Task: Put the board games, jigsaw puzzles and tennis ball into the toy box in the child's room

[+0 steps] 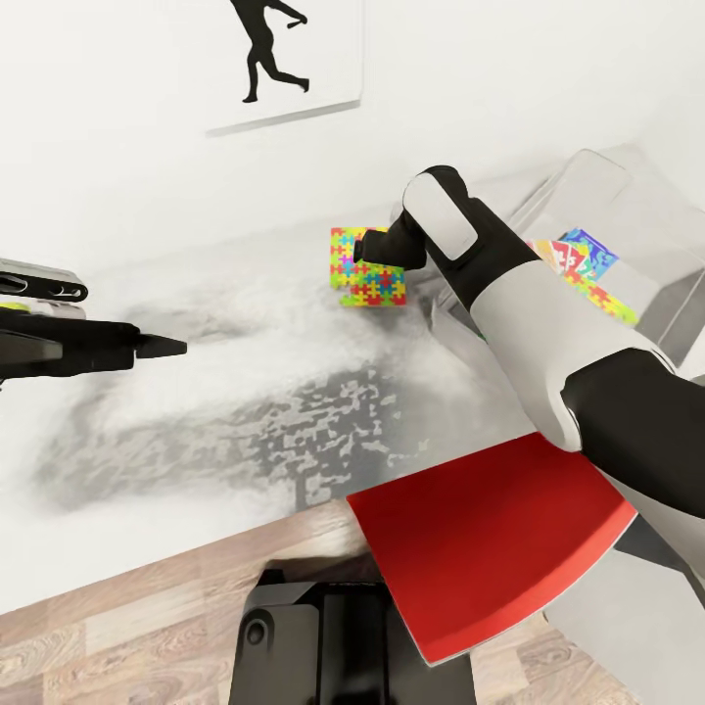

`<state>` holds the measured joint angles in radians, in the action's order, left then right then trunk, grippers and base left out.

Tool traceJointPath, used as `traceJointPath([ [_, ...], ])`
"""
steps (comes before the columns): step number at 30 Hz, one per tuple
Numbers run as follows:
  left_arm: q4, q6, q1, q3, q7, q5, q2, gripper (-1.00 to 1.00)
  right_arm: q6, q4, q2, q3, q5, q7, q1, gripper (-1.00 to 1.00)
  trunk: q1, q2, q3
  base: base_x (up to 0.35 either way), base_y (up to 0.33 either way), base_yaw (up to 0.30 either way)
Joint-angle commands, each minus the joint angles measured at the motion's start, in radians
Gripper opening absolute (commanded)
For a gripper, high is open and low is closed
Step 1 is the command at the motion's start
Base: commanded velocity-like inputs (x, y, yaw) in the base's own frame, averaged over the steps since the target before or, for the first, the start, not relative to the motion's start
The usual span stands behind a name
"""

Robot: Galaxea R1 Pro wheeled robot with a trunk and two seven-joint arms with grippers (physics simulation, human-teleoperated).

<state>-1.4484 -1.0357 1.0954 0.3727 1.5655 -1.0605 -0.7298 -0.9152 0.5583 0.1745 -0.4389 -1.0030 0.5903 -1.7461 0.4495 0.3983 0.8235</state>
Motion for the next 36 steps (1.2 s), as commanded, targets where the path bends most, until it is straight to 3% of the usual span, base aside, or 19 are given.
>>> traceJointPath([
  [1, 0.0, -0.011, 0.001, 0.003, 0.005, -0.001, -0.001, 1.0, -0.001, 0.0, 0.0, -0.003, -0.009, 0.009, -0.001, 1.0, 0.0, 0.002, 0.001, -0.08, 0.07, 0.0],
  [36, 0.0, -0.01, 0.001, 0.003, 0.005, 0.0, 0.0, 1.0, -0.001, -0.004, 0.0, -0.004, -0.009, 0.009, -0.001, 1.0, 0.0, 0.002, 0.001, -0.021, 0.052, 0.0],
])
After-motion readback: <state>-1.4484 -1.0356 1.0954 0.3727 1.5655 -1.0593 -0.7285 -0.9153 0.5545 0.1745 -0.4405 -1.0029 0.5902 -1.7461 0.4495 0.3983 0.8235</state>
